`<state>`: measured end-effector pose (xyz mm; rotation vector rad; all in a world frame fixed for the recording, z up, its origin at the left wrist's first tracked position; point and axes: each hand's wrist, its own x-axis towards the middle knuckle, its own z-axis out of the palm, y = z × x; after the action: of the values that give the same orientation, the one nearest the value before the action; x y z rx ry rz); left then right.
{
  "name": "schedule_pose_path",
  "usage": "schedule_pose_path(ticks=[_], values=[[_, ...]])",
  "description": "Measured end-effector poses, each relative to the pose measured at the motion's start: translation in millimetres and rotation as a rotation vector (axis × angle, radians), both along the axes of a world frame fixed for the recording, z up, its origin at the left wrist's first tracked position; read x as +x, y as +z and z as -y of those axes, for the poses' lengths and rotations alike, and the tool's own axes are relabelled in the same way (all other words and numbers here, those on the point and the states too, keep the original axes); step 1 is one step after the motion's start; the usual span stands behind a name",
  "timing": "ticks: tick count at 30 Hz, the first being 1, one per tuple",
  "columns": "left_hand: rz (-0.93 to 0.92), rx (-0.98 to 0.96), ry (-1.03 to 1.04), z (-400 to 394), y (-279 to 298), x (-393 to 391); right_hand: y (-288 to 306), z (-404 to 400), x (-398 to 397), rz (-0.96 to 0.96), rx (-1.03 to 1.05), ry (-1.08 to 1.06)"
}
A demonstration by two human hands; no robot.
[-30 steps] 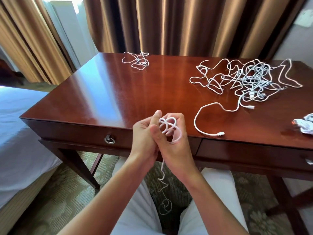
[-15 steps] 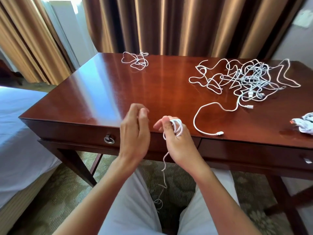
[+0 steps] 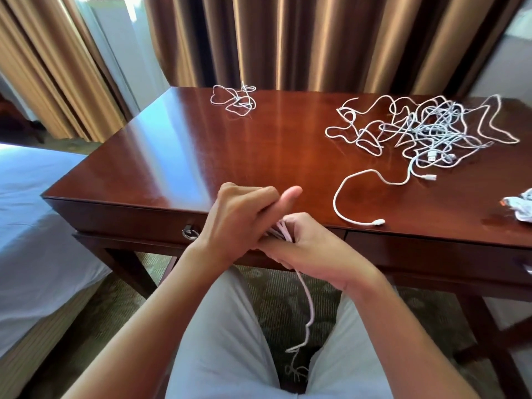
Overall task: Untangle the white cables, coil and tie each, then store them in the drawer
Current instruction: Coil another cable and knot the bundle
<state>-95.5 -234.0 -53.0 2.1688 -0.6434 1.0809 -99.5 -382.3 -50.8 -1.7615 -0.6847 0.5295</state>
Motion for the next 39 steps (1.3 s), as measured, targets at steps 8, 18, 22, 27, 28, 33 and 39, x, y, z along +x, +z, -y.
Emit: schedule_pose_path(ticks=[8, 18, 22, 27, 28, 33, 39], values=[[-0.258, -0.522, 0.187, -4, -11, 11, -15, 9, -4, 0.110, 0.103, -0.166], [-0.822, -1.342, -0.072, 23, -9, 14, -41, -23, 4, 0.092, 0.403, -0.365], [-0.900, -1.365, -0.154, 18, -18, 13, -42, -29, 5, 0.196, 0.374, -0.501], [-0.887, -1.363, -0.111, 28, -31, 8, -46, -44, -2, 0.233, 0.492, -0.680], [-0.891, -1.376, -0.103, 30, -32, 7, -47, -45, -2, 0.238, 0.500, -0.693], [-1.032, -1.506, -0.157, 29, -32, 9, -54, -42, 2, 0.289, 0.489, -0.741], [-1.031, -1.412, -0.196, 30, -33, 10, -55, -50, 6, 0.382, 0.357, -0.700]])
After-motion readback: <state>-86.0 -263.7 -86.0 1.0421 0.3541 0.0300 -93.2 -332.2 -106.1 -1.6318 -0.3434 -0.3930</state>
